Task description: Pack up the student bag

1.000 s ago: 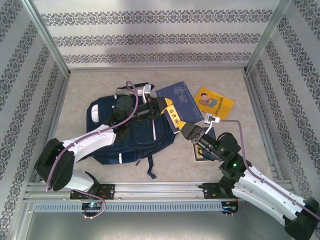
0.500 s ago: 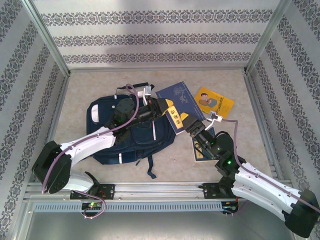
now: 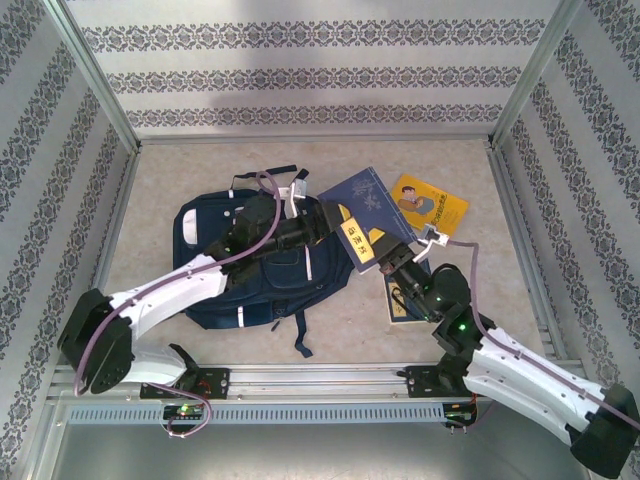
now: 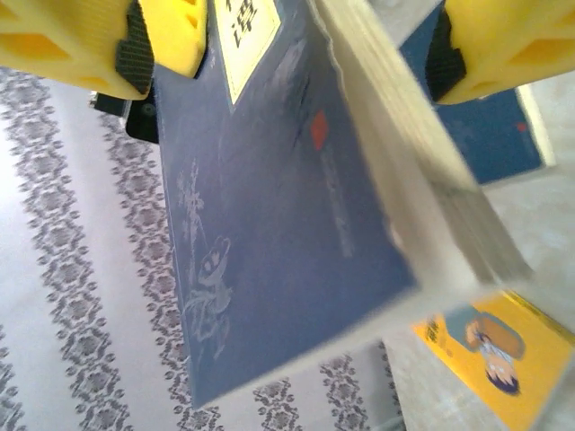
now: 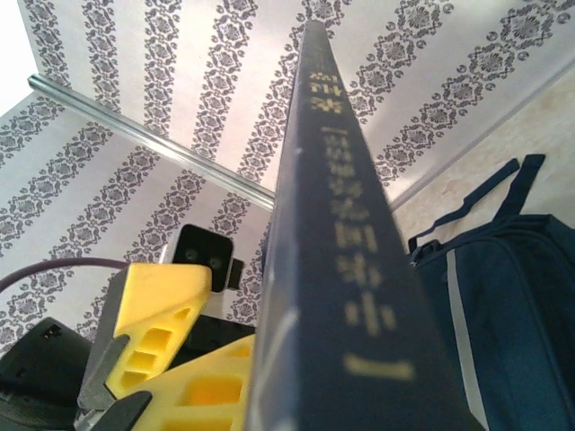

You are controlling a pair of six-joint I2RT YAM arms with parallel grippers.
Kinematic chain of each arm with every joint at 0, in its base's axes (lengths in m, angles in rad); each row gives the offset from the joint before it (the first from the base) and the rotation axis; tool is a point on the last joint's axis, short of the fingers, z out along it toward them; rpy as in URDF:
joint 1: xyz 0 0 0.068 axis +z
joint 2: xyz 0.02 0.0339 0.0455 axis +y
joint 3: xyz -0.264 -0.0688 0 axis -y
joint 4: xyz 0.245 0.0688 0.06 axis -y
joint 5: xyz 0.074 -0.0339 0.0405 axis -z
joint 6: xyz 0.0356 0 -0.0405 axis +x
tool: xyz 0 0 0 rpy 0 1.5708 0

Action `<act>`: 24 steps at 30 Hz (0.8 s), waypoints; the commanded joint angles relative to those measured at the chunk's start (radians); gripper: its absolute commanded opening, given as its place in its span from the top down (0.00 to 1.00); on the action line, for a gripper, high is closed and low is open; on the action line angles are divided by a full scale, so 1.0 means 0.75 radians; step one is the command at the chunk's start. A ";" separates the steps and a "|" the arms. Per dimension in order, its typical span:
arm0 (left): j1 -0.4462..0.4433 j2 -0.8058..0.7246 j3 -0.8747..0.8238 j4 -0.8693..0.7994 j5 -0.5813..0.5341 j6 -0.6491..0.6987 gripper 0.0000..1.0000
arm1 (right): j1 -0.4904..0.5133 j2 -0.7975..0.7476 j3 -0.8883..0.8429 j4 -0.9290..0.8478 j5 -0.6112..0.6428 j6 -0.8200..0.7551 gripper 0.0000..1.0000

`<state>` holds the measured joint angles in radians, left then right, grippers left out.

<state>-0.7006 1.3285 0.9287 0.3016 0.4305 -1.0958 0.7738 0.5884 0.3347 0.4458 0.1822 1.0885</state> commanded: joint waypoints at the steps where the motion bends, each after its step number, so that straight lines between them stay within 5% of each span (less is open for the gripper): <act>1: -0.011 -0.111 0.114 -0.421 -0.180 0.299 0.12 | -0.025 -0.141 0.031 -0.255 0.077 -0.050 0.93; 7: 0.052 -0.076 0.233 -0.885 -0.418 0.442 0.14 | -0.077 -0.395 -0.026 -0.630 0.113 -0.038 0.95; 16: 0.207 0.187 0.294 -0.890 -0.172 0.500 0.22 | -0.107 -0.635 -0.093 -0.831 0.105 -0.010 0.97; 24: 0.223 0.356 0.282 -0.741 -0.044 0.489 0.33 | -0.115 -0.678 -0.123 -0.855 0.074 -0.003 0.97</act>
<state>-0.5362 1.5677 1.1133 -0.3077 0.3397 -0.7452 0.6956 0.0982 0.2539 -0.2138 0.2459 1.0779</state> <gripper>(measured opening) 0.671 0.149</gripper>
